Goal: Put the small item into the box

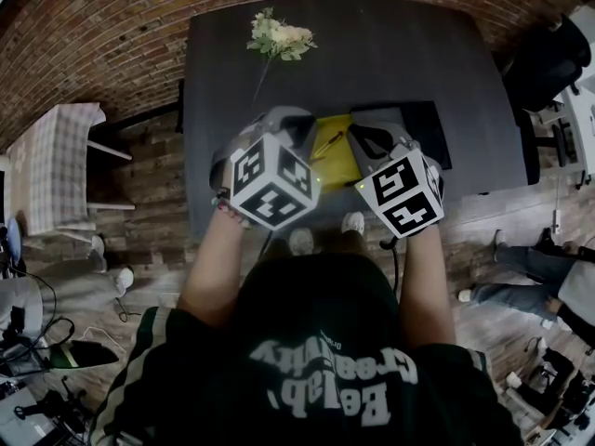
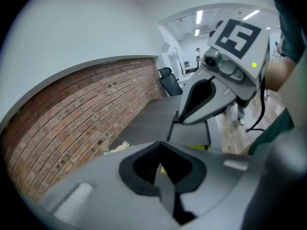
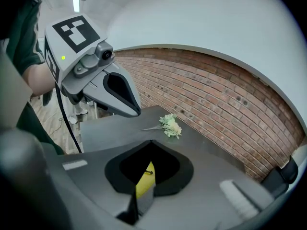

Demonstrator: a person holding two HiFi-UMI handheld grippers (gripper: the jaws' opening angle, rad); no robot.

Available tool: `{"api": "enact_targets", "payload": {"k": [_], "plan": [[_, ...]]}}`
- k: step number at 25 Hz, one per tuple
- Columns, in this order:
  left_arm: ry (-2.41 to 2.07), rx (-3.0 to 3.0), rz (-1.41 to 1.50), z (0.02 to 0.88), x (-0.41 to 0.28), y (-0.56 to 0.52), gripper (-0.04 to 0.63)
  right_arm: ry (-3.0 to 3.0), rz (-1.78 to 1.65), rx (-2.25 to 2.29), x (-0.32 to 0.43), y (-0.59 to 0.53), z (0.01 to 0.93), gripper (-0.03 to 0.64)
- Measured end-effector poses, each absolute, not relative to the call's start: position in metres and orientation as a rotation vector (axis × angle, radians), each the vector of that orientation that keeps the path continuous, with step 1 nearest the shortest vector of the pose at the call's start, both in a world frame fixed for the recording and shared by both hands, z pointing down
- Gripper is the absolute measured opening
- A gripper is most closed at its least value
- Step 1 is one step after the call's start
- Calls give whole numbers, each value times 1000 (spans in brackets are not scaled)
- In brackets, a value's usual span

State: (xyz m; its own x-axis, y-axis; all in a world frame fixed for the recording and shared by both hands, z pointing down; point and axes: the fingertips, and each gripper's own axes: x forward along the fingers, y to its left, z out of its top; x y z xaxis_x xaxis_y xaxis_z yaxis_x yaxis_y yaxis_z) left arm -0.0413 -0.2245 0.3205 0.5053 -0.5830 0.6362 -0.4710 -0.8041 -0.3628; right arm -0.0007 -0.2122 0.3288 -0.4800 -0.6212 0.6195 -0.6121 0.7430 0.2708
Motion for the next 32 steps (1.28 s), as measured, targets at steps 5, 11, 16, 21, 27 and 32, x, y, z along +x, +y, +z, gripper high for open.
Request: {"api": "enact_targets", "payload": {"k": [5, 11, 16, 21, 27, 32], "plan": [[897, -2602, -1179, 322, -42, -218, 3, -2205, -7, 939, 0, -206, 331, 6], [890, -2611, -1177, 326, -46, -217, 3, -2198, 2, 943, -2, -206, 334, 6], [891, -2611, -1182, 328, -48, -216, 3, -2197, 4, 939, -3, -205, 336, 6], [888, -2612, -1189, 330, -49, -217, 3, -2198, 6, 935, -5, -208, 338, 6], [884, -2615, -1191, 332, -52, -217, 3, -2196, 4, 938, -8, -208, 338, 6], [875, -2621, -1195, 334, -52, -220, 3, -2194, 16, 932, -9, -210, 341, 6]]}}
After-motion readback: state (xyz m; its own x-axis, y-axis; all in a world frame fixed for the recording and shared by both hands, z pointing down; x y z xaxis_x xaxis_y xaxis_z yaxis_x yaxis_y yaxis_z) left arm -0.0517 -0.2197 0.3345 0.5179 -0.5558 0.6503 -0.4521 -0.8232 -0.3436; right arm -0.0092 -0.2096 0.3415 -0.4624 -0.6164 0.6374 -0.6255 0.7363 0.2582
